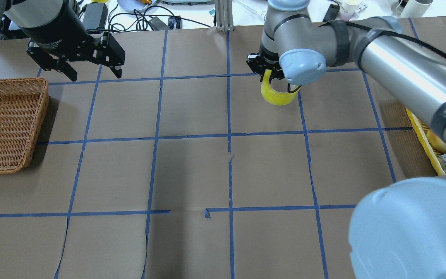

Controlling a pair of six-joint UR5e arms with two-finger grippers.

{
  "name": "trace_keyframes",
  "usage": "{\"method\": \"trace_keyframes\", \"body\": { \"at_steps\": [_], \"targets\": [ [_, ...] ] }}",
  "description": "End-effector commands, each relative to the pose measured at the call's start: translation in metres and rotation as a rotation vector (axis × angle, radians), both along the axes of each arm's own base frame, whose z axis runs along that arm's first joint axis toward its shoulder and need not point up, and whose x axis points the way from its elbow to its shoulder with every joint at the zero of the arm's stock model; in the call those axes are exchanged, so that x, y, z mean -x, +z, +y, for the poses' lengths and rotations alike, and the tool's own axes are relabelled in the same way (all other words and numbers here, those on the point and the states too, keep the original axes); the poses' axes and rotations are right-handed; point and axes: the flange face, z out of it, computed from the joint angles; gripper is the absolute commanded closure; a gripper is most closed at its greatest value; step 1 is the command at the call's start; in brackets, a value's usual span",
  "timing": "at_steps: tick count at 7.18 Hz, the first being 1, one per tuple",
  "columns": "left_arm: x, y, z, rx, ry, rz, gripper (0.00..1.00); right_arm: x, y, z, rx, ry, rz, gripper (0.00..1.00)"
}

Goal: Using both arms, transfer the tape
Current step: 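Carry the tape roll to the table center and release it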

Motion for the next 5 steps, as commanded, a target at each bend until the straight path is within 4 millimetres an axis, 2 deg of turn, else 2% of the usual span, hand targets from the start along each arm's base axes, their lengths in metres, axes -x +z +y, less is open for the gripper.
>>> {"method": "trace_keyframes", "body": {
  "at_steps": [1, 2, 3, 4, 5],
  "targets": [
    [0.000, 0.002, 0.002, 0.003, 0.001, 0.002, 0.00, -0.060, -0.027, -0.020, 0.005, -0.067, -0.012, 1.00],
    [0.000, 0.002, 0.002, 0.003, 0.001, 0.000, 0.00, -0.093, -0.042, -0.025, 0.006, -0.094, -0.020, 1.00],
    [0.000, 0.001, 0.001, 0.002, 0.004, -0.001, 0.00, -0.112, -0.048, -0.038, 0.019, -0.126, -0.038, 1.00],
    [0.000, 0.001, 0.001, 0.002, 0.002, -0.001, 0.00, -0.124, -0.060, -0.041, 0.013, -0.138, -0.041, 1.00],
    [0.000, 0.001, 0.001, 0.002, 0.004, -0.001, 0.00, -0.126, -0.064, -0.041, 0.009, -0.137, -0.041, 1.00]
  ]
}}
